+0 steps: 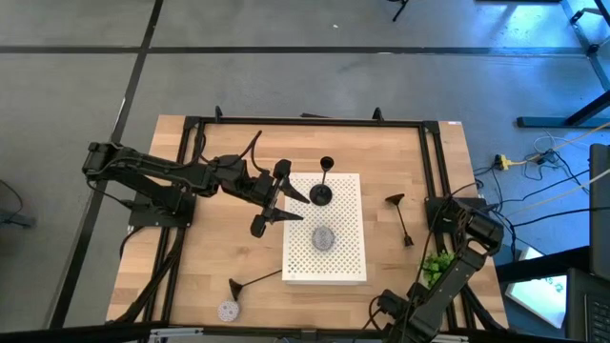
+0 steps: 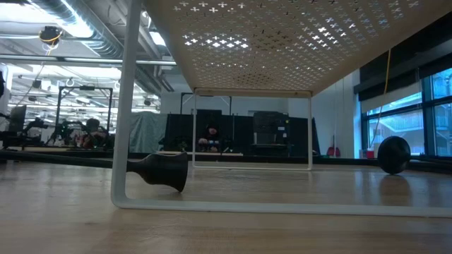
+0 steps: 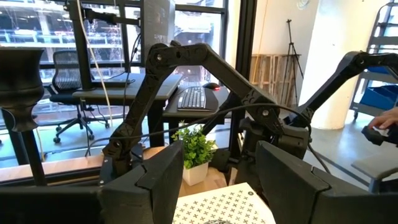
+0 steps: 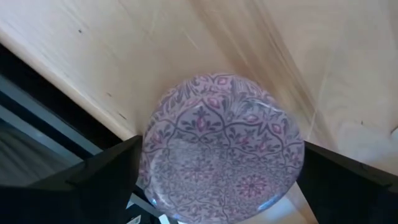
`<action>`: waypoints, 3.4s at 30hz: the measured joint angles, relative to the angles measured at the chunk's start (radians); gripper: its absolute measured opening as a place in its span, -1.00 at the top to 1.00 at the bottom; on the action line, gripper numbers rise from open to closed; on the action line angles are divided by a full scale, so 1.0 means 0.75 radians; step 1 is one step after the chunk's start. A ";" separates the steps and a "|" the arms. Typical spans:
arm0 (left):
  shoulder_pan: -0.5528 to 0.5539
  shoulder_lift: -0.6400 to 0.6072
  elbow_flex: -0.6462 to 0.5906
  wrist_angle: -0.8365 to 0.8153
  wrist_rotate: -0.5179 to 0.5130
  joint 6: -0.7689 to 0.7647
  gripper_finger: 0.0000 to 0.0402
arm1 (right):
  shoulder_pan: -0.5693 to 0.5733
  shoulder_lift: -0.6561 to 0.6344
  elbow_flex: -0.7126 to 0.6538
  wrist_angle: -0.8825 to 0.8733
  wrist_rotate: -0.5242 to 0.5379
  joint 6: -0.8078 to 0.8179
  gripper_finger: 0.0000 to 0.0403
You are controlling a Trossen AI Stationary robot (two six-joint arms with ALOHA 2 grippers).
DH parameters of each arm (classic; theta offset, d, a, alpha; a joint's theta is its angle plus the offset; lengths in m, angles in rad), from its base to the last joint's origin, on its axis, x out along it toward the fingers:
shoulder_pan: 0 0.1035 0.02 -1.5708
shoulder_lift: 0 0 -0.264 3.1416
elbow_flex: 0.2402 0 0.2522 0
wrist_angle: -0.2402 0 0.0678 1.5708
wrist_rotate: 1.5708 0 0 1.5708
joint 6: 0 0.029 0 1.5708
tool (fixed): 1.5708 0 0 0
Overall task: Pick & Place candle stick holders
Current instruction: Put the purple scented candle on the shelf
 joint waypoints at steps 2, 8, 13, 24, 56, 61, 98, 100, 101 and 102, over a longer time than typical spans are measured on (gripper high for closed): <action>0.000 0.000 0.000 0.001 0.000 0.000 0.02 | -0.001 0.000 0.000 0.002 0.004 -0.006 -0.96; 0.000 0.000 0.000 0.001 0.000 0.000 0.02 | -0.002 0.001 0.000 0.005 0.021 -0.016 -0.96; 0.000 -0.001 0.000 0.001 0.000 0.000 0.02 | -0.017 0.001 0.001 0.000 0.021 -0.021 -0.96; 0.000 0.000 0.000 0.001 0.000 0.000 0.02 | -0.032 0.003 0.001 -0.002 -0.004 -0.019 -0.51; -0.019 -0.011 0.001 -0.070 0.060 -0.104 0.02 | -0.201 -0.031 0.522 -0.744 0.087 -0.379 -0.46; -0.044 -0.020 0.001 -0.067 0.060 -0.104 0.02 | -0.235 -0.037 0.648 -0.733 0.129 -0.490 -0.46; -0.347 -0.086 0.001 -0.146 -0.041 -0.069 0.02 | -0.410 -0.035 0.757 -0.737 0.097 -0.939 -0.46; -0.356 -0.086 0.001 -0.146 -0.067 -0.064 0.02 | -0.410 -0.035 0.799 -0.739 0.103 -0.939 -0.46; -0.361 -0.086 0.001 -0.146 -0.075 -0.060 0.02 | -0.410 -0.035 0.826 -0.737 0.116 -0.943 -0.46; -0.362 -0.086 0.001 -0.146 -0.076 -0.060 0.02 | -0.410 -0.035 0.856 -0.737 0.134 -0.947 -0.46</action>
